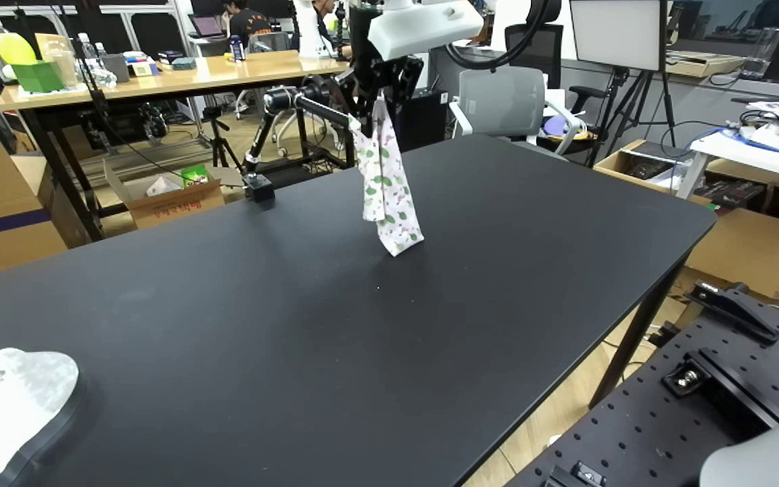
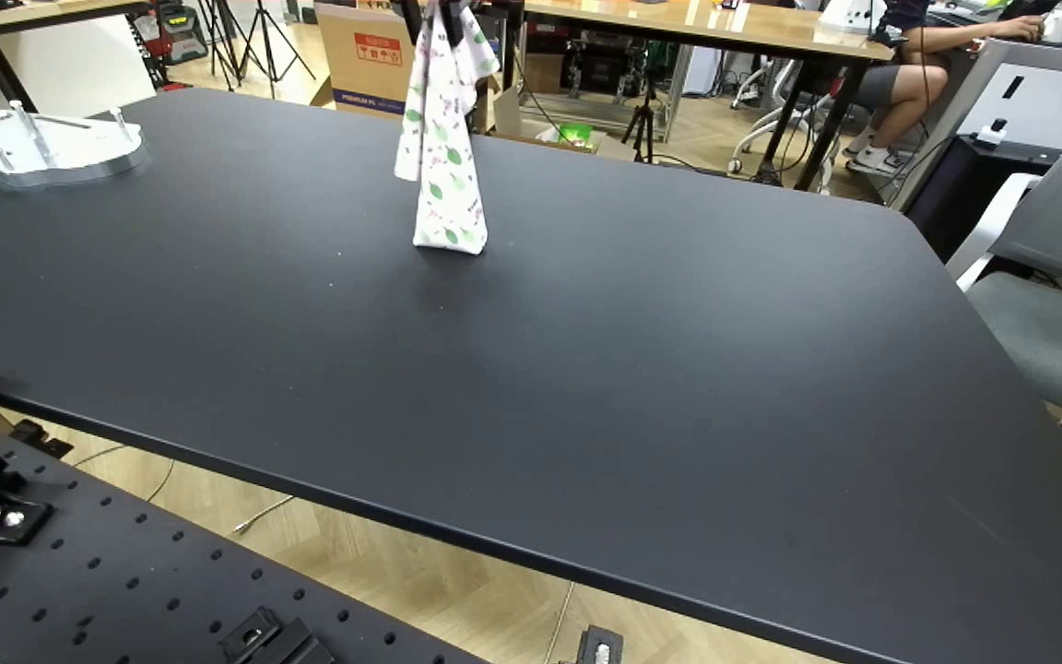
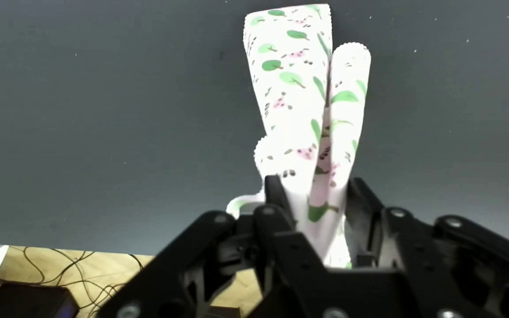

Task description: Unhang the white cloth from the black stand

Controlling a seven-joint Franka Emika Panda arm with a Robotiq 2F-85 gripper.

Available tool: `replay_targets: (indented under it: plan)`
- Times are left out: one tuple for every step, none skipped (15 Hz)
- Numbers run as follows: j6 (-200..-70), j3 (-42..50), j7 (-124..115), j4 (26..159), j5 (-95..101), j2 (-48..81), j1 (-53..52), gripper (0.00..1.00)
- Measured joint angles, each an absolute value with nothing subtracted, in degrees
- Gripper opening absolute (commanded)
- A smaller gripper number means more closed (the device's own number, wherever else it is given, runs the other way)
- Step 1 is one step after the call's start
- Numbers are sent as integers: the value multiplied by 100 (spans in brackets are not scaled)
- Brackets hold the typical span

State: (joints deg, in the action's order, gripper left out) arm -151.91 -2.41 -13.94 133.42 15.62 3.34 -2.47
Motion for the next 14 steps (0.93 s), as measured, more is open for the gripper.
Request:
replay_targets:
  plan:
    - [-15147, -243, -1418, 13400, 1557, 265, -248, 81]
    - [-15085, -246, -1449, 13463, 1556, 185, -249, 37]
    - [-15040, -249, -1473, 13523, 1556, 100, -249, 41]
    - [-14991, -250, -1504, 13578, 1560, 10, -249, 40]
    - [-14972, -250, -1549, 13627, 1569, -73, -249, 34]
    - [-14963, -251, -1583, 13675, 1569, -149, -249, 25]
    - [-14955, -252, -1608, 13716, 1570, -221, -248, 18]
    - [-14953, -252, -1621, 13752, 1570, -276, -245, 10]
    - [-14952, -252, -1624, 13777, 1570, -320, -240, 4]
    - [-14952, -252, -1625, 13795, 1569, -350, -234, 0]
    - [-14951, -252, -1625, 13803, 1569, -366, -224, 0]
    - [-14948, -252, -1624, 13804, 1565, -366, -213, 0]
    - [-14937, -252, -1623, 13804, 1562, -365, -199, 26]
    - [-14900, -252, -1611, 13803, 1546, -364, -185, 26]
